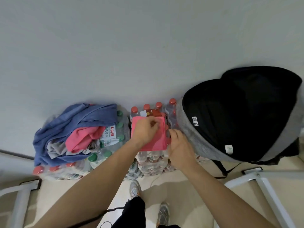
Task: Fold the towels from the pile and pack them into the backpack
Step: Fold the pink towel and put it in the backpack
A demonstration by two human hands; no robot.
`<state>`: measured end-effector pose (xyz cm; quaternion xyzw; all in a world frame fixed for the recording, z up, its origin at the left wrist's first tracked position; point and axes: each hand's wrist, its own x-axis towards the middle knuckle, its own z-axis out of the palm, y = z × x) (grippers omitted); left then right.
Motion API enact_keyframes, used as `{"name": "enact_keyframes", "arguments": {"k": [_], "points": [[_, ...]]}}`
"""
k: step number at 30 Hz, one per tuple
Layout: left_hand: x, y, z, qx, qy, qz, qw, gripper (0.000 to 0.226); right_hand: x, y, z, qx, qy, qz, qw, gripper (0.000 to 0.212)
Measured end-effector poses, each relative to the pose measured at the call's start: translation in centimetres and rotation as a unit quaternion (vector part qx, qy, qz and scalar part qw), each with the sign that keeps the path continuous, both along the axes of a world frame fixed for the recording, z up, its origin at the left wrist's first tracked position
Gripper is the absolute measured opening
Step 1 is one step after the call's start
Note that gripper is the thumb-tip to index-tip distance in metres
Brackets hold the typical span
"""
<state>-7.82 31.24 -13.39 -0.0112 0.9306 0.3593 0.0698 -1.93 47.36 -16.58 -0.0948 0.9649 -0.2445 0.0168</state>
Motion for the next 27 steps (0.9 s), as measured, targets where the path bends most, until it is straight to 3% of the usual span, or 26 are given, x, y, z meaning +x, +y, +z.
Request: {"name": "enact_keyframes", "arguments": {"k": [3,5,8,10,15,18,20,23,27], "points": [[1.6,-2.6,-1.4,-0.110,0.133,0.014,0.985,0.030,-1.9,-2.3,-0.2,0.025,0.066,0.069,0.995,0.056],[2.5,-3.9,-3.0,-0.174,0.163,-0.026,0.971,0.042,-3.7,-4.0,-0.7,0.086,0.059,0.118,0.987,0.060],[3.1,-4.4,-4.9,-0.241,0.075,-0.088,0.964,0.058,-5.5,-4.6,-1.8,0.196,0.012,0.160,0.968,0.074],[3.3,-4.4,-6.1,-0.260,0.039,-0.115,0.958,0.060,-5.8,-3.9,-2.9,0.217,-0.011,0.173,0.961,0.076],[3.2,-4.7,-6.7,-0.232,0.012,-0.133,0.963,0.062,-5.9,-3.8,-3.8,0.230,-0.034,0.174,0.957,0.069],[3.1,-5.3,-5.9,-0.151,0.001,-0.136,0.979,0.061,-6.6,-4.7,-2.2,0.259,-0.064,0.174,0.948,0.070],[3.4,-5.9,-5.5,-0.075,0.040,-0.068,0.994,0.055,-7.8,-5.7,-0.3,0.244,-0.035,0.150,0.957,0.063],[4.0,-6.3,-5.1,-0.077,0.050,0.087,0.992,0.052,-10.4,-7.1,1.6,0.216,0.002,0.170,0.961,0.043],[3.8,-5.9,-4.7,-0.111,-0.050,0.120,0.985,0.044,-12.4,-8.6,2.5,0.172,-0.123,0.254,0.944,0.076]]}}
